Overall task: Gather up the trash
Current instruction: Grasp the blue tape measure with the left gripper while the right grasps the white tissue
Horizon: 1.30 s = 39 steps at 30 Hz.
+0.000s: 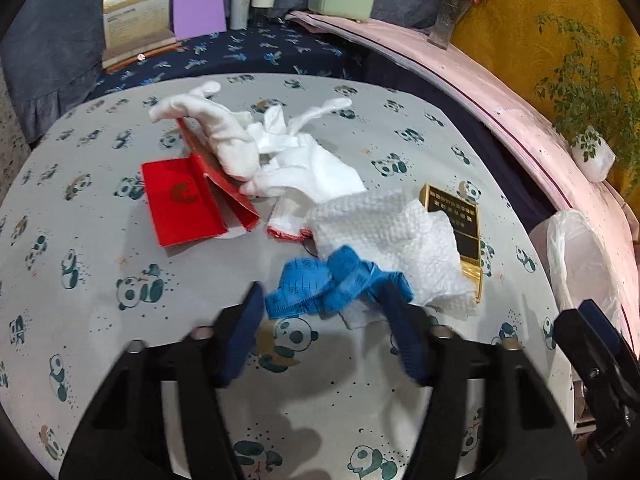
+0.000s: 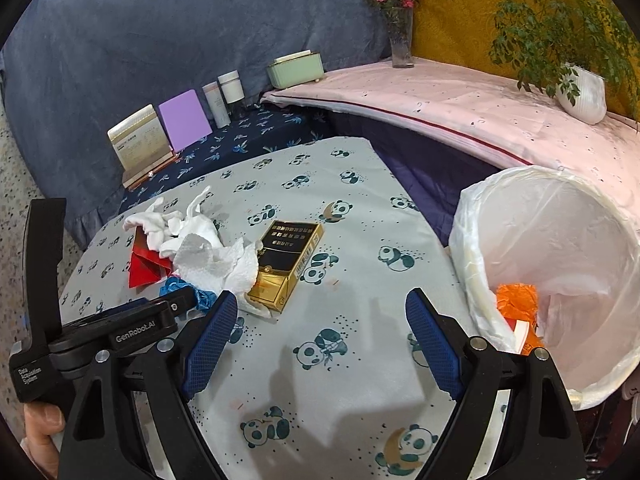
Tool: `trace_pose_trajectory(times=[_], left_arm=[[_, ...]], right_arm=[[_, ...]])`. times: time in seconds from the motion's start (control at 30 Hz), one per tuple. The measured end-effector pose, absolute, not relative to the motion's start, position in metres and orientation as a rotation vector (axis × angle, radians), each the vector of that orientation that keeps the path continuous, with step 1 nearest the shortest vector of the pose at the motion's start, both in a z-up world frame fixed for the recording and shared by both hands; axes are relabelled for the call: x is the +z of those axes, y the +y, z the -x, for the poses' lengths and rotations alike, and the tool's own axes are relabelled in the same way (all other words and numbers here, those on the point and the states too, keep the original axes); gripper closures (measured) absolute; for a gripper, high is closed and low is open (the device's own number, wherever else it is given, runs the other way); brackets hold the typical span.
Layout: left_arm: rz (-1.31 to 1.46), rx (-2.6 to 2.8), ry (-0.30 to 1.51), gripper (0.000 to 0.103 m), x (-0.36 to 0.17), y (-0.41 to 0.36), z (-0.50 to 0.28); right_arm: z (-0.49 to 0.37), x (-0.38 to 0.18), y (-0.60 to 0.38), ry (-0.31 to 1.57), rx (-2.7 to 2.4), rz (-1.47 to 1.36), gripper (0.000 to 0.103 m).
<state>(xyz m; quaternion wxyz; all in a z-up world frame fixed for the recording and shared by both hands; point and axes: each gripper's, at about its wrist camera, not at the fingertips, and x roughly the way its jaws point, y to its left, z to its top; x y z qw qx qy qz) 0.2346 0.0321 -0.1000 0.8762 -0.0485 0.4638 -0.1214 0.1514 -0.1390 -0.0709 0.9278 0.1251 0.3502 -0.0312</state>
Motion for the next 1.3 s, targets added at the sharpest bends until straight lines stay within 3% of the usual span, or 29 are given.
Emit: trace_pose_trajectory(times=[0.07,0.1,0.17,0.23,0.4,0.77,0.9,1.0,1.23,1.27,1.3], left_arm=[[0.120,-0.263,0.968,0.064,-0.101,0.035,-0.233],[0.119,-0.267,0.965,0.082,-0.100,0.036,-0.232],[0.112,-0.277,0.969,0.093,-0.100,0.039,-0.230],[0.120,-0.281,0.964,0.094,-0.098,0.043,-0.227],[0.132,-0.301,0.954,0.094,-0.093,0.051,-0.222],[0.140,-0.314,0.950,0.091,-0.086,0.068,-0.204],[0.138,-0.285,0.942,0.048,-0.086,0.072,-0.204],[0.130,-0.270,0.927,0.041,-0.084,0.072,-0.210],[0.073,-0.307,0.940,0.043,-0.092,0.054,-0.227],[0.071,-0.312,0.949,0.049,-0.095,0.052,-0.230],[0.074,-0.327,0.963,0.063,-0.098,0.051,-0.232]], right_arm=[[-0.155,-0.072,-0.135,0.723,-0.059,-0.253,0.020],[-0.157,-0.073,-0.133,0.727,-0.053,-0.250,0.020],[-0.161,-0.075,-0.128,0.733,-0.042,-0.246,0.020],[-0.165,-0.076,-0.123,0.739,-0.030,-0.243,0.023],[-0.173,-0.080,-0.106,0.762,0.006,-0.228,0.031],[-0.179,-0.084,-0.091,0.773,0.026,-0.218,0.033],[-0.180,-0.083,-0.090,0.769,0.032,-0.219,0.033],[-0.181,-0.081,-0.092,0.764,0.027,-0.221,0.033],[-0.187,-0.080,-0.099,0.761,0.011,-0.217,0.033],[-0.189,-0.081,-0.100,0.763,0.014,-0.220,0.033],[-0.190,-0.082,-0.100,0.766,0.015,-0.220,0.034]])
